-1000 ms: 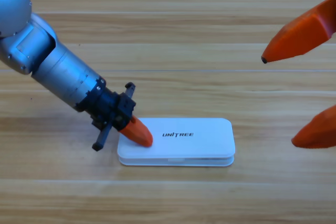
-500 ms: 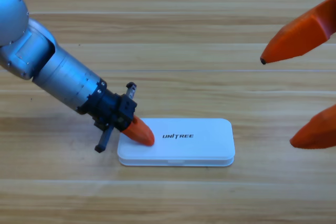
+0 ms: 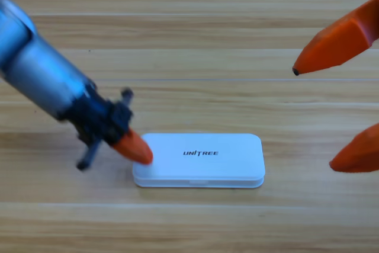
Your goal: Clean up eraser and pencils
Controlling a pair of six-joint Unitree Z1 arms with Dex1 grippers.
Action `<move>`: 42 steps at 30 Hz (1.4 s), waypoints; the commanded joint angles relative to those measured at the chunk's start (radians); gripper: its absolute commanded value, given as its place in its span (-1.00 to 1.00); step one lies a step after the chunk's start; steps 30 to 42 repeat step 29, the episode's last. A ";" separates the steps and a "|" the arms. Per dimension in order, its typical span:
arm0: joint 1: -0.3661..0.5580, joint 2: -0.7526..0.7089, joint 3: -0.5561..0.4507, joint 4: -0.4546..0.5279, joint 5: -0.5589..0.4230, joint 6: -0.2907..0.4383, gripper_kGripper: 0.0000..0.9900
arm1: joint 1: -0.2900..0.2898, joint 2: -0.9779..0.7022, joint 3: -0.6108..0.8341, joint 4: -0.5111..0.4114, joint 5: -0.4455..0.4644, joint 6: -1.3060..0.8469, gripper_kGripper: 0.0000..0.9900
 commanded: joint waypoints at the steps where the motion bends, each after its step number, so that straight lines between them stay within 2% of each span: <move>1: -0.037 -0.266 -0.158 0.264 -0.004 -0.043 -0.11 | 0.015 0.050 0.017 -0.011 0.010 0.011 0.94; 2: -0.043 -0.299 -0.182 0.311 -0.004 -0.050 0.33 | 0.015 0.052 0.017 -0.011 0.010 0.011 0.94; 3: -0.057 -0.329 -0.204 0.351 -0.004 -0.060 0.65 | 0.015 0.052 0.015 -0.011 0.010 0.011 0.94; 4: -0.072 -0.357 -0.221 0.390 -0.006 -0.069 0.80 | 0.015 0.052 0.015 -0.011 0.010 0.011 0.94; 6: -0.111 -0.412 -0.247 0.443 -0.012 -0.092 0.93 | 0.015 0.052 0.015 -0.011 0.010 0.011 0.94; 10: -0.223 -0.484 -0.265 0.459 -0.012 -0.176 0.95 | 0.015 0.053 0.015 -0.011 0.010 0.011 0.94; 14: -0.312 -0.478 -0.294 0.451 -0.006 -0.267 1.00 | 0.015 0.053 0.015 -0.011 0.010 0.011 0.93; 17: -0.361 -0.464 -0.313 0.390 0.034 -0.362 1.00 | 0.015 0.055 0.015 -0.011 0.010 0.011 0.94; 19: -0.382 -0.460 -0.308 0.342 0.060 -0.399 1.00 | 0.015 0.055 0.017 -0.011 0.012 0.013 0.94; 28: -0.382 -0.412 -0.300 0.307 0.072 -0.462 1.00 | 0.015 0.055 0.015 -0.011 0.012 0.014 0.94; 42: -0.382 -0.414 -0.297 0.304 0.079 -0.462 1.00 | 0.015 0.055 0.017 -0.011 0.012 0.016 0.94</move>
